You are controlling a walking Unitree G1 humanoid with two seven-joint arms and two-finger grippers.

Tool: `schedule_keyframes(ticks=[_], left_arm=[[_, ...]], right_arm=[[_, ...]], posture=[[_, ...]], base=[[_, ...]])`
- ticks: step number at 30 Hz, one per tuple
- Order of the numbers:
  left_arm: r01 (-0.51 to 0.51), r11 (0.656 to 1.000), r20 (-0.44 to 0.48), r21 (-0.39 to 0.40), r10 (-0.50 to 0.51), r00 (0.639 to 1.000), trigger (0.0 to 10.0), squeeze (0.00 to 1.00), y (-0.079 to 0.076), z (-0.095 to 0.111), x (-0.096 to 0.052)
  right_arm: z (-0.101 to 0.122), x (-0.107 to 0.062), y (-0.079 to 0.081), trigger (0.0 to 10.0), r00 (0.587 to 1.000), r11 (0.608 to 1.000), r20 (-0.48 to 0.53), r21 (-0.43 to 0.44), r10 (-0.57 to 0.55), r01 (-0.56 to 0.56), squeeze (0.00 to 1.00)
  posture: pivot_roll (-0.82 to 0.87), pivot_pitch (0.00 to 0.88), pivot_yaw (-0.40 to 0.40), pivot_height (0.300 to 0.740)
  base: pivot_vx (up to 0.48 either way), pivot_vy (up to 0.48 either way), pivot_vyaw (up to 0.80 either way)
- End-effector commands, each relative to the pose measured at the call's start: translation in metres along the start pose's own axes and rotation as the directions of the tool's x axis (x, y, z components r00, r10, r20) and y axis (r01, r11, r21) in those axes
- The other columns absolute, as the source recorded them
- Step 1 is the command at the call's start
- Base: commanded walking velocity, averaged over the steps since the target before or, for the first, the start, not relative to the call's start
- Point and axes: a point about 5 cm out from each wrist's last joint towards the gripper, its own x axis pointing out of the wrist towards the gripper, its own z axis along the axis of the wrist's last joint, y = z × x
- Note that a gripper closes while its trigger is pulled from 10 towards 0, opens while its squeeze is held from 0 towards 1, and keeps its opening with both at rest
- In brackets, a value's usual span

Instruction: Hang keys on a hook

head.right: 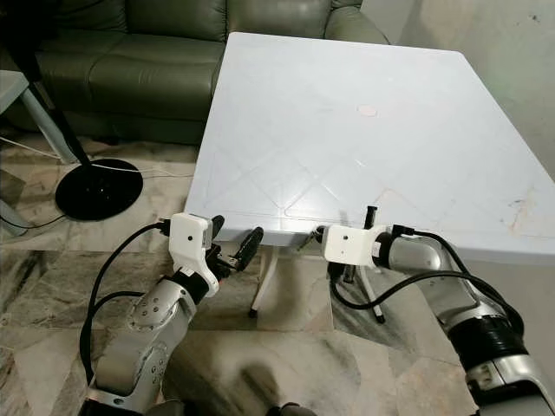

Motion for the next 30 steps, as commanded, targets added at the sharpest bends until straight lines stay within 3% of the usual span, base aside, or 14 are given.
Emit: schedule_keyframes(ticks=[1, 4, 7, 9, 13, 14, 15, 16, 20, 22, 23, 27, 29, 30], left_arm=[[0.008, 0.999, 0.006, -0.032, -0.008, 1.000, 10.0, 0.00, -0.008, -0.002, 0.002], [0.008, 0.999, 0.005, -0.035, -0.008, 1.000, 10.0, 0.00, -0.008, -0.002, 0.002], [0.010, 0.999, 0.006, -0.036, -0.010, 1.000, 10.0, 0.00, -0.009, -0.002, 0.002], [0.011, 0.999, 0.006, -0.035, -0.011, 1.000, 10.0, 0.00, -0.009, -0.002, 0.003], [0.015, 0.999, 0.008, -0.043, -0.015, 1.000, 10.0, 0.00, -0.011, -0.002, 0.005], [0.015, 0.999, 0.008, -0.043, -0.015, 1.000, 10.0, 0.00, -0.011, -0.002, 0.005], [0.018, 0.999, 0.008, -0.044, -0.018, 1.000, 10.0, 0.00, -0.012, -0.002, 0.005], [0.021, 0.998, 0.008, -0.051, -0.021, 1.000, 10.0, 0.00, -0.012, -0.002, 0.005], [0.023, 0.998, 0.008, -0.050, -0.022, 1.000, 10.0, 0.00, -0.012, -0.002, 0.005], [0.023, 0.998, 0.009, -0.052, -0.023, 1.000, 10.0, 0.00, -0.013, -0.002, 0.006], [0.023, 0.998, 0.009, -0.052, -0.023, 1.000, 10.0, 0.00, -0.013, -0.002, 0.006], [0.025, 0.998, 0.011, -0.053, -0.025, 1.000, 10.0, 0.00, -0.013, -0.001, 0.007], [0.027, 0.998, 0.026, -0.064, -0.026, 0.999, 10.0, 0.00, -0.013, 0.002, 0.009], [0.028, 0.998, 0.030, -0.064, -0.026, 0.999, 10.0, 0.00, -0.013, 0.003, 0.010]], right_arm=[[-0.009, -0.006, 0.002, 10.0, 0.998, 1.000, -0.049, -0.001, 0.028, -0.028, 0.00], [-0.012, -0.009, 0.002, 10.0, 0.997, 0.999, -0.069, -0.022, 0.038, -0.039, 0.00], [-0.022, -0.014, -0.008, 10.0, 0.990, 0.999, -0.141, -0.040, -0.027, 0.021, 0.00], [-0.023, -0.014, -0.011, 10.0, 0.989, 0.998, -0.132, -0.001, -0.064, 0.064, 0.00], [-0.017, -0.015, -0.021, 10.0, 0.979, 0.951, -0.017, 0.234, -0.204, 0.203, 0.00], [-0.017, -0.015, -0.021, 10.0, 0.979, 0.951, -0.017, 0.234, -0.204, 0.203, 0.00], [-0.011, -0.014, -0.023, 10.0, 0.962, 0.892, 0.057, 0.394, -0.265, 0.222, 0.00], [-0.003, -0.014, -0.024, 10.0, 0.930, 0.791, 0.156, 0.583, -0.333, 0.185, 0.00], [0.000, -0.015, -0.024, 10.0, 0.906, 0.730, 0.204, 0.667, -0.371, 0.149, 0.00], [-0.002, -0.015, -0.027, 10.0, 0.882, 0.656, 0.205, 0.741, -0.425, 0.144, 0.00], [-0.002, -0.015, -0.027, 10.0, 0.882, 0.656, 0.205, 0.741, -0.425, 0.144, 0.00], [-0.004, -0.016, -0.029, 10.0, 0.862, 0.592, 0.205, 0.796, -0.463, 0.129, 0.00], [-0.002, -0.020, -0.037, 10.0, 0.781, 0.412, 0.191, 0.906, -0.594, 0.092, 0.00], [0.000, -0.020, -0.038, 10.0, 0.768, 0.394, 0.191, 0.915, -0.611, 0.086, 0.00]], posture=[[0.00, 0.124, -0.098, 0.740], [0.00, 0.124, -0.098, 0.740], [0.00, 0.124, -0.098, 0.740], [0.00, 0.124, -0.098, 0.740], [0.00, 0.124, -0.098, 0.740], [0.00, 0.124, -0.098, 0.740], [-0.01, 0.119, -0.097, 0.740], [-0.01, 0.119, -0.097, 0.740], [-0.01, 0.118, -0.096, 0.740], [-0.01, 0.118, -0.096, 0.740], [-0.01, 0.118, -0.096, 0.740], [-0.01, 0.109, -0.098, 0.740], [-0.01, 0.099, -0.103, 0.740], [-0.01, 0.099, -0.103, 0.740]], base=[[0.000, 0.000, 0.00], [0.000, 0.000, 0.00], [0.000, 0.000, 0.00], [0.000, 0.000, 0.00], [0.000, 0.000, 0.00], [0.000, 0.000, 0.00], [0.000, 0.000, 0.00], [0.000, 0.000, 0.00], [0.000, 0.000, 0.00], [0.000, 0.000, 0.00], [0.000, 0.000, 0.00], [0.000, 0.000, 0.00], [0.000, 0.000, 0.00], [0.000, 0.000, 0.00]])
